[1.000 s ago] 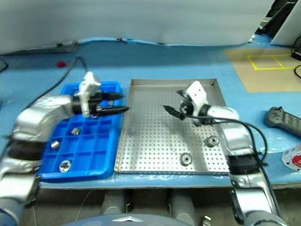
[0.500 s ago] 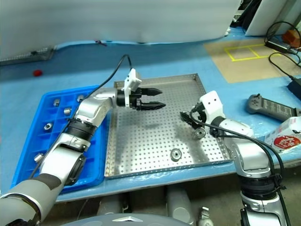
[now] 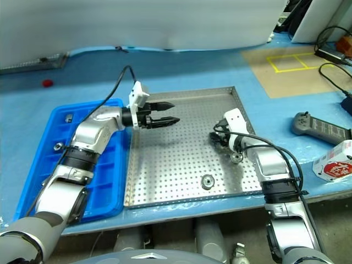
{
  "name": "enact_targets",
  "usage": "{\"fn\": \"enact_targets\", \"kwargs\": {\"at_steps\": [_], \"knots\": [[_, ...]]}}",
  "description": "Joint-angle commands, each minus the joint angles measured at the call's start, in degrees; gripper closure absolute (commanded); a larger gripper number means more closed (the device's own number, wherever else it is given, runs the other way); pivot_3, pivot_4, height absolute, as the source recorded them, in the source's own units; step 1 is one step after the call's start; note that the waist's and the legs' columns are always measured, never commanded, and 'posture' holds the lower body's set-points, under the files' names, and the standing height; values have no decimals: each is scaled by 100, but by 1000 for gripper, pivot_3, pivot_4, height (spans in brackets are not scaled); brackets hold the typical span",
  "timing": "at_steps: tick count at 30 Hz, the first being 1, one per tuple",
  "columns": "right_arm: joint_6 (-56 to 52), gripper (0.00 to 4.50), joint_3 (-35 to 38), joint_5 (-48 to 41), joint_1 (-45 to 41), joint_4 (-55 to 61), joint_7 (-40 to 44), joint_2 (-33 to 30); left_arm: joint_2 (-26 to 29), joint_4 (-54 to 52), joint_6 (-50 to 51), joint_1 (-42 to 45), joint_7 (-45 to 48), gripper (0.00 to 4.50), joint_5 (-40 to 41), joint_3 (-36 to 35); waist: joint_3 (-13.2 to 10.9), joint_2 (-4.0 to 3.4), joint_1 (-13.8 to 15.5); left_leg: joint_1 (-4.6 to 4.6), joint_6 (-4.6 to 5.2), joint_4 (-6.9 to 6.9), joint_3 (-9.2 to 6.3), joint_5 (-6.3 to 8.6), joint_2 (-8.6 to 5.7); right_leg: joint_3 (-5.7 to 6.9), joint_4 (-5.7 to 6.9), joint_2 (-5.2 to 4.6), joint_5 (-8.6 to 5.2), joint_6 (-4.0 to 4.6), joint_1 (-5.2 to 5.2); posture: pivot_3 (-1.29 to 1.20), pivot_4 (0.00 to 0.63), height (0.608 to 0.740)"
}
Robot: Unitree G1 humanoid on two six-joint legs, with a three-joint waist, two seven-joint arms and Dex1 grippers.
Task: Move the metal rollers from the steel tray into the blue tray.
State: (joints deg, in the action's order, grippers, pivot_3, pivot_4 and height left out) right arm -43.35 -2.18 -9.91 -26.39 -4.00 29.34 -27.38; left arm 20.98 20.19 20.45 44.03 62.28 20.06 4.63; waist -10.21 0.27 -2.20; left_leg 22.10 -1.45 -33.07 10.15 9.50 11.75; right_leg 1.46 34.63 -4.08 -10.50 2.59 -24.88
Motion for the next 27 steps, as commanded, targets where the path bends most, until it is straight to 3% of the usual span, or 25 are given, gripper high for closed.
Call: {"fn": "enact_targets", "kwargs": {"at_steps": [1, 5, 11, 16, 21, 27], "knots": [[515, 2835, -15, -202, -299, 347, 364, 109, 212, -467, 88, -76, -218, 879, 161, -384, 0, 0, 20, -1, -1, 0, 0, -1, 0, 0, 2, 0, 0, 0, 0, -254, 150, 740], [1001, 2820, -124, -425, -931, 290, 778, 548, 511, -1139, 388, -501, -567, 879, 315, -760, -1, -1, 10, -7, -9, -1, 1, -6, 3, -1, 14, -1, 3, 5, -10, -145, 150, 740], [1871, 2820, -856, -214, -2044, -905, 1648, 1305, 1147, -2380, 731, -1601, -1454, 879, 435, -1778, -2, 0, 197, -9, -29, 25, -4, -17, 14, 12, 20, 4, 4, 15, -22, 104, 150, 740], [2711, 2820, -1339, 19, -2683, -2132, 2391, 1839, 1438, -3558, 1058, -2731, -2217, 879, 635, -2885, -5, 6, 567, 9, -28, 49, -7, -16, 13, 23, 10, -9, -7, 31, -37, 296, 150, 740], [3390, 2820, -1696, 203, -3048, -2954, 3102, 2348, 1397, -4864, 1568, -4037, -2806, 879, 1038, -4026, -9, 14, 920, 27, -21, 63, -18, -11, 16, 44, 5, -22, -23, 39, -40, 418, 150, 740], [3628, 2820, -1903, 388, -3131, -3319, 3375, 2824, 1440, -5368, 1808, -4587, -3222, 879, 1381, -4523, -15, 10, 1280, 24, -29, 65, -38, -14, 30, 59, 15, -21, -30, 35, -33, 462, 150, 740]]}}
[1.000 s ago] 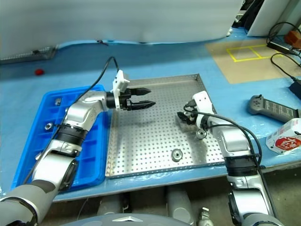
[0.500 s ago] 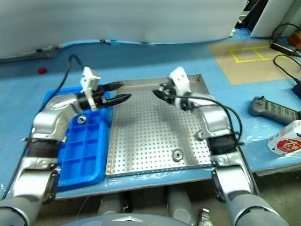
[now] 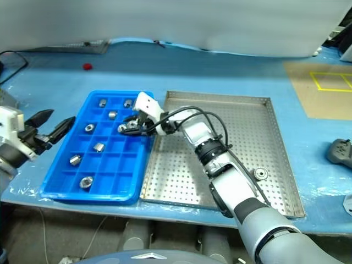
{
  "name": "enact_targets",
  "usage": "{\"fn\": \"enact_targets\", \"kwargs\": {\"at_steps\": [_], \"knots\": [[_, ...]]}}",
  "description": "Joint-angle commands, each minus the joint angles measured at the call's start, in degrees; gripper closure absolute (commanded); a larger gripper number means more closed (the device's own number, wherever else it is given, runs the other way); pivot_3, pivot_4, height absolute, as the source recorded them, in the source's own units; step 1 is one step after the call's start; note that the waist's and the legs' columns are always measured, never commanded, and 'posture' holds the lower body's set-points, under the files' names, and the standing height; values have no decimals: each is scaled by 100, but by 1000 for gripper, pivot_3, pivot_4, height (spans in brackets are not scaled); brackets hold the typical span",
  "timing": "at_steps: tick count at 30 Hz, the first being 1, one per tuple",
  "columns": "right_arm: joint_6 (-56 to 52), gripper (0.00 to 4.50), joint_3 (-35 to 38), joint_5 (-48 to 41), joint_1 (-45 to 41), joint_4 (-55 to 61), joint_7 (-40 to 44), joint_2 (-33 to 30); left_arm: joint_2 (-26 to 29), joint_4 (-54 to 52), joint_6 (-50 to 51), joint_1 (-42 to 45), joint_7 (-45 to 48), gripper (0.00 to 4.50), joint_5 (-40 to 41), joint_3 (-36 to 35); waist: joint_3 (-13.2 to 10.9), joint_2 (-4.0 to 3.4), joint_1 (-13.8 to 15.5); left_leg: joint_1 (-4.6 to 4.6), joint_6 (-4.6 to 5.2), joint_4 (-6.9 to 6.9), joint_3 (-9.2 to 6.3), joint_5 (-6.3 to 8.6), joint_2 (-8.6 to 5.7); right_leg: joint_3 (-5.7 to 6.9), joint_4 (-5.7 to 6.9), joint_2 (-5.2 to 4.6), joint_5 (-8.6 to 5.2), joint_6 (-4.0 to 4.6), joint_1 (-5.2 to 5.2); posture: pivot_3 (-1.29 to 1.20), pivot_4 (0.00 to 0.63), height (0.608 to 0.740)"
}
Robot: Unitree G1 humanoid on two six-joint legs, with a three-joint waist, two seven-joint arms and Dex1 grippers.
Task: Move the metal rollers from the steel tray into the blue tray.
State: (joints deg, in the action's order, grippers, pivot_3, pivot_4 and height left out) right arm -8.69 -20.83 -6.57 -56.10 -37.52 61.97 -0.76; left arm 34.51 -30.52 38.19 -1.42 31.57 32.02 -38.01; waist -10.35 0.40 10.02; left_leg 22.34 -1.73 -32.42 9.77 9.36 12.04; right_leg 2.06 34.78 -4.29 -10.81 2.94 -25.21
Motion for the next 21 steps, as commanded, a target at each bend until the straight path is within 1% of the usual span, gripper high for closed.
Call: {"fn": "enact_targets", "kwargs": {"at_steps": [1, 2, 5, 8, 9, 11, 14, 15, 17, 18, 21], "knots": [[160, 2820, -53, 72, -158, 14, 123, 224, 106, -307, 43, -64, -180, 879, 222, -272, -2, -2, 94, -4, -1, 2, -10, 0, -1, -1, 0, 0, -10, -17, 5, 462, 150, 740], [128, 2820, -95, 91, -132, 39, 125, 333, 121, -318, 52, -73, -209, 879, 249, -261, -2, -3, 132, -8, -2, 5, -23, -1, 0, -3, 1, 0, -22, -38, 6, 463, 150, 740], [80, 2820, -224, 186, -50, 67, 67, 639, 162, -306, 63, -39, -296, 879, 305, -175, -3, -4, 183, -18, -8, 14, -73, -4, -10, -7, 2, 1, -24, -41, 8, 452, 150, 740], [120, 2820, -328, 334, 47, 34, -22, 802, 203, -232, 43, 59, -321, 879, 321, -13, -3, -4, 189, -22, -16, 27, -96, -8, -17, -5, 4, 2, -24, -41, 8, 432, 150, 740], [107, 2080, -349, 361, 82, 48, -20, 825, 218, -190, 29, 105, -320, 879, 315, 51, -3, -4, 201, -21, -19, 28, -101, -10, -17, -4, 4, 3, -24, -42, 8, 420, 150, 740], [34, 1473, -336, 371, 144, 106, -73, 840, 254, -56, -15, 239, -305, 879, 280, 216, -2, -3, 204, -16, -22, 30, -104, -11, -20, -4, 3, 3, -25, -43, 10, 391, 150, 740], [-38, 406, -240, 358, 236, 291, -142, 736, 299, 190, -89, 510, -228, 879, 266, 489, -1, -1, 173, -15, -24, 30, -104, -13, -23, -7, 1, 3, -25, -43, 8, 367, 150, 740], [-125, 121, -103, 313, 257, 385, -222, 627, 296, 320, -125, 697, -174, 879, 256, 682, -1, -2, 162, -14, -26, 30, -104, -14, -22, -7, 2, 4, -24, -42, 7, 297, 150, 740], [-290, 121, 183, 275, 325, 610, -432, 296, 261, 655, -224, 1131, 11, 879, 212, 1159, -3, -5, 159, -12, -32, 29, -104, -18, -22, -6, 5, 5, -21, -37, 5, 220, 150, 740], [-346, 121, 263, 270, 355, 696, -497, 187, 250, 775, -264, 1269, 78, 879, 194, 1312, -3, -5, 151, -10, -36, 28, -102, -21, -22, -6, 6, 6, -18, -34, 4, 220, 150, 740], [-896, 121, 661, 183, 803, 1508, -606, -570, 150, 1354, -285, 1901, 705, 879, 269, 2088, 0, 0, 84, -17, -40, 21, -93, -24, -26, -11, 8, 6, -19, -41, 16, 65, 150, 740]]}}
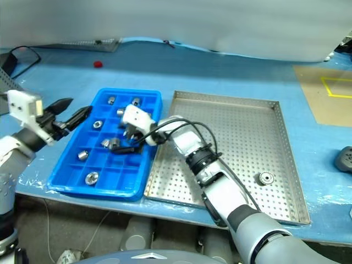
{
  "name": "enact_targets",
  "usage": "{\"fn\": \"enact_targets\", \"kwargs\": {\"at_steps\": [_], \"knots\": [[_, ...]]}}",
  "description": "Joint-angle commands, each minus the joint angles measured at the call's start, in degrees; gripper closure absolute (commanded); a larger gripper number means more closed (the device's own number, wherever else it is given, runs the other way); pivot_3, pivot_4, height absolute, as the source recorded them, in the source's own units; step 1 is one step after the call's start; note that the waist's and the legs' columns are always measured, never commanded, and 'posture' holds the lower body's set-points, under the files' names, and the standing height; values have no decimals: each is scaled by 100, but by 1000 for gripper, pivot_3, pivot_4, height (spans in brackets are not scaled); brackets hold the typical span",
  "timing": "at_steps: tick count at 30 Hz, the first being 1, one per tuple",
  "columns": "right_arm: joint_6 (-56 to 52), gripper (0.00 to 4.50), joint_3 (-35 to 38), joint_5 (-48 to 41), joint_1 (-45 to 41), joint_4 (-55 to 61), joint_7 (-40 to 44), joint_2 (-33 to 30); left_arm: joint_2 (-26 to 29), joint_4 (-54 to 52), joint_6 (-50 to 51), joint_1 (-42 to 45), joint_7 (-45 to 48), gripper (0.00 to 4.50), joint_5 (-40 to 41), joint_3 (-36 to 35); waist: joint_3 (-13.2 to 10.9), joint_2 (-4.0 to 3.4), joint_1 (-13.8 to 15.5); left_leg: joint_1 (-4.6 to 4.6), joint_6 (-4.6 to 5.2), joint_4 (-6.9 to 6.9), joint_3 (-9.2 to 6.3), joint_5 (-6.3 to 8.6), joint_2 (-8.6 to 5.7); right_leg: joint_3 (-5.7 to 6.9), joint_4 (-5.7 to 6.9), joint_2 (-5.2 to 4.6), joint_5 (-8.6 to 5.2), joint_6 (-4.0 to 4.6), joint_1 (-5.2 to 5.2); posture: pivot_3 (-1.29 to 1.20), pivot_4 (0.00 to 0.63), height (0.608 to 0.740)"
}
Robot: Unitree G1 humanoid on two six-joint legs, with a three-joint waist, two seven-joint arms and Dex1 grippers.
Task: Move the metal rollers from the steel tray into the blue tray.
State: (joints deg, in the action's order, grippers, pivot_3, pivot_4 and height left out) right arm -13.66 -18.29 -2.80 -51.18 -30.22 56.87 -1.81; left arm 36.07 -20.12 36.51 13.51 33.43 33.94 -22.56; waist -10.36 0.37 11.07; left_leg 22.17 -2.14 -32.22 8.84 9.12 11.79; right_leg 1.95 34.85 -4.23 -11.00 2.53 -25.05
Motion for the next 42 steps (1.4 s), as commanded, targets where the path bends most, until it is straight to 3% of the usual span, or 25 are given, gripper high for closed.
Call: {"fn": "enact_targets", "kwargs": {"at_steps": [1, 10, 15, 21, 23, 26, 31, 33, 37, 42], "knots": [[-575, 121, 501, -202, 518, 1112, -105, -745, -15, 481, -112, 590, 772, 879, 88, 811, 3, 5, -55, -4, -1, -1, 8, -1, -3, 0, -1, 0, 1, -1, 7, 10, 150, 740], [-2280, 121, 1507, -331, 2695, 3987, -582, -2808, -225, 2134, -945, 1965, 2427, 879, -793, 2692, 9, 14, -798, -11, -22, 1, 84, -16, -8, -46, -11, 42, 18, 16, -4, -261, 150, 740], [-3253, 121, 2076, -483, 3712, 5080, -900, -3430, -615, 2588, -1201, 2201, 2746, 879, -903, 2929, 10, 12, -1134, -26, -26, 1, 102, -13, 16, -69, -16, 82, 17, 20, -4, -350, 150, 740], [-3898, 121, 2116, -476, 4077, 5253, -1317, -3728, -813, 2906, -1400, 2256, 2924, 879, -1088, 2990, 10, 12, -1267, -47, -6, -18, 104, -1, 18, -70, -17, 86, 5, -7, 7, -372, 150, 740], [-4006, 121, 2020, -438, 4070, 5168, -1418, -3781, -842, 2955, -1420, 2283, 2946, 879, -1107, 2947, 10, 12, -1268, -45, -4, -31, 103, 0, 17, -72, -18, 84, 5, -8, 10, -366, 150, 740], [-4017, 706, 1922, -421, 3992, 5007, -1529, -3826, -829, 3046, -1490, 2308, 2940, 879, -1155, 2860, 10, 12, -1265, -41, 11, -53, 102, 8, 17, -74, -20, 82, 5, -10, 20, -354, 150, 740], [-3912, 2444, 1742, -589, 3510, 4767, -1544, -3651, -662, 3200, -1673, 2360, 2822, 879, -1266, 2629, 10, 11, -1271, -40, 16, -55, 102, 11, 17, -76, -18, 82, 6, -10, 20, -285, 150, 740], [-3738, 2933, 1643, -738, 3207, 4661, -1423, -3506, -529, 3301, -1771, 2408, 2686, 879, -1284, 2395, 10, 10, -1261, -41, 15, -52, 101, 11, 18, -74, -11, 82, 7, -8, 18, -236, 150, 740], [-3209, 2915, 1311, -1100, 2318, 4378, -1050, -2898, -336, 3335, -1988, 2404, 2072, 879, -1340, 1838, 9, 9, -1256, -38, 12, -43, 100, 10, 24, -70, -5, 85, 31, 32, 5, -133, 150, 740], [-2315, 2915, 450, -926, 1156, 3155, -624, -1924, -150, 2514, -1702, 1953, 1303, 879, -1203, 1116, 9, 7, -1063, -25, 4, -34, 99, 5, 32, -57, 0, 84, 41, 55, -7, 22, 150, 740]]}}
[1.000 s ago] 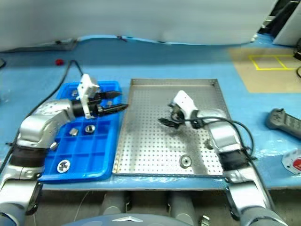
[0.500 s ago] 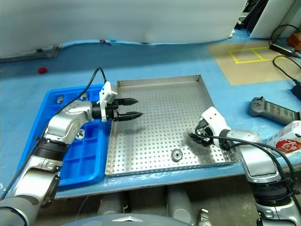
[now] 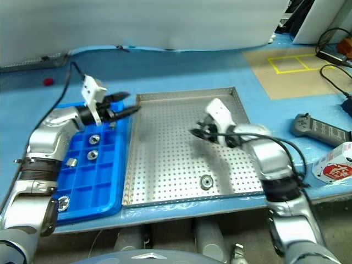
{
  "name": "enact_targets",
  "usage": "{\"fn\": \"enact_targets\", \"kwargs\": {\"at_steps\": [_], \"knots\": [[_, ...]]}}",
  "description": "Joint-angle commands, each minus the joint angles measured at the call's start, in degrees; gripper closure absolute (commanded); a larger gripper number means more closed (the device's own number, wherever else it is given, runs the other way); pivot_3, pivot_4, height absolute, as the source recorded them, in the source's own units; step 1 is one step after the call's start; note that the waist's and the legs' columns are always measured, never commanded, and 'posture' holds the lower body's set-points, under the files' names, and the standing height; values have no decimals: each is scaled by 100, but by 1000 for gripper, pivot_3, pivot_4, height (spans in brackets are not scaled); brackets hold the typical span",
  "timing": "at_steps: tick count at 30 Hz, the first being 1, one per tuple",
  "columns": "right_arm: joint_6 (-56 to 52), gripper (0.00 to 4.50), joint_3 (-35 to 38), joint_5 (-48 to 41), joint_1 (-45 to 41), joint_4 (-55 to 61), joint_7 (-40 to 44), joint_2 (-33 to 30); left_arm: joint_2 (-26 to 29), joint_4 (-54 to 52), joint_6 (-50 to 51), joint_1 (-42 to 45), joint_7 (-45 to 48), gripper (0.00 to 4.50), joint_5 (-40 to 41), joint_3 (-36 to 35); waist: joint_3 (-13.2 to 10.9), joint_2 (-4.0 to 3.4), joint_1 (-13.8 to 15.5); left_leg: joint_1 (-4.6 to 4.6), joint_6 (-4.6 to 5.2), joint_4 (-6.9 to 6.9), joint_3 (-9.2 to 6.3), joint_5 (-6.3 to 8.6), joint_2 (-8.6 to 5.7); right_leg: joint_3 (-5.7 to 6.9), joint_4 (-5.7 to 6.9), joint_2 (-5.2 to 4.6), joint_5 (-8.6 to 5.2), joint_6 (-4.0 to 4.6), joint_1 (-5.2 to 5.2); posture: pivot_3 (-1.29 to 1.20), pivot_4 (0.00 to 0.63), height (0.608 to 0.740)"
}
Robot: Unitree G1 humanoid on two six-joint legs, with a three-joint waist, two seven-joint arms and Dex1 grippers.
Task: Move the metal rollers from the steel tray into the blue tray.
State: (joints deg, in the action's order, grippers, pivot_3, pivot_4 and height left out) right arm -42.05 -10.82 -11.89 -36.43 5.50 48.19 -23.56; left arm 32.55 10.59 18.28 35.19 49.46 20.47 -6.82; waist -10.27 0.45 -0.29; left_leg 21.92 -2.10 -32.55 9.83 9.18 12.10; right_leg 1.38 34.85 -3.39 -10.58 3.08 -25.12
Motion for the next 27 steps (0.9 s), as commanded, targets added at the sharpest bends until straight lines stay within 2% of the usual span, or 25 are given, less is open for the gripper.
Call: {"fn": "enact_targets", "kwargs": {"at_steps": [1, 7, 11, 15, 21, 23, 25, 27], "knots": [[788, 2915, -450, 25, -595, -801, 319, 526, 268, -865, 255, -434, -499, 879, 246, -752, 0, 0, 138, 0, -1, 6, 0, -1, 2, 2, -4, -1, -1, 1, 0, 63, 150, 740], [2134, 2915, -1040, 368, -1651, -2687, 566, 1828, 547, -2230, 851, -1609, -1260, 879, 540, -1844, -2, 4, 415, 22, -4, 17, -1, 0, 10, 14, -7, -2, -7, 11, -17, 238, 150, 740], [2862, 2915, -1177, 602, -2051, -3709, 706, 2361, 600, -2950, 1229, -2258, -1532, 879, 762, -2296, -4, 4, 651, 18, -10, 23, -3, -2, 32, 22, -5, -3, -11, 17, -16, 325, 150, 740], [3259, 2915, -1204, 735, -2206, -4282, 901, 2594, 618, -3453, 1501, -2691, -1735, 879, 977, -2612, -6, 6, 882, 17, -10, 20, -8, -2, 44, 24, -6, -8, -13, 16, -7, 372, 150, 740], [3433, 2915, -1150, 868, -2148, -4499, 1072, 2649, 707, -3594, 1633, -2830, -1842, 879, 1140, -2701, -6, 6, 999, 13, -17, 24, -33, -5, 45, 25, 2, -4, -25, -6, -5, 376, 150, 740], [3427, 2158, -1125, 890, -2094, -4455, 1079, 2625, 757, -3451, 1598, -2699, -1818, 879, 1123, -2557, -6, 6, 1012, 10, -22, 27, -44, -8, 46, 24, 4, -1, -31, -16, -7, 333, 150, 740], [3398, 1614, -1100, 901, -2043, -4375, 1076, 2604, 797, -3318, 1557, -2568, -1773, 879, 1108, -2413, -6, 7, 1024, 10, -27, 29, -44, -12, 47, 24, 5, 4, -28, -11, -8, 333, 150, 740], [3353, 1614, -1048, 887, -2014, -4295, 1043, 2598, 801, -3216, 1529, -2432, -1740, 879, 1128, -2311, -5, 7, 1030, 11, -33, 30, -43, -15, 46, 24, 4, 8, -15, 12, -9, 333, 150, 740]]}}
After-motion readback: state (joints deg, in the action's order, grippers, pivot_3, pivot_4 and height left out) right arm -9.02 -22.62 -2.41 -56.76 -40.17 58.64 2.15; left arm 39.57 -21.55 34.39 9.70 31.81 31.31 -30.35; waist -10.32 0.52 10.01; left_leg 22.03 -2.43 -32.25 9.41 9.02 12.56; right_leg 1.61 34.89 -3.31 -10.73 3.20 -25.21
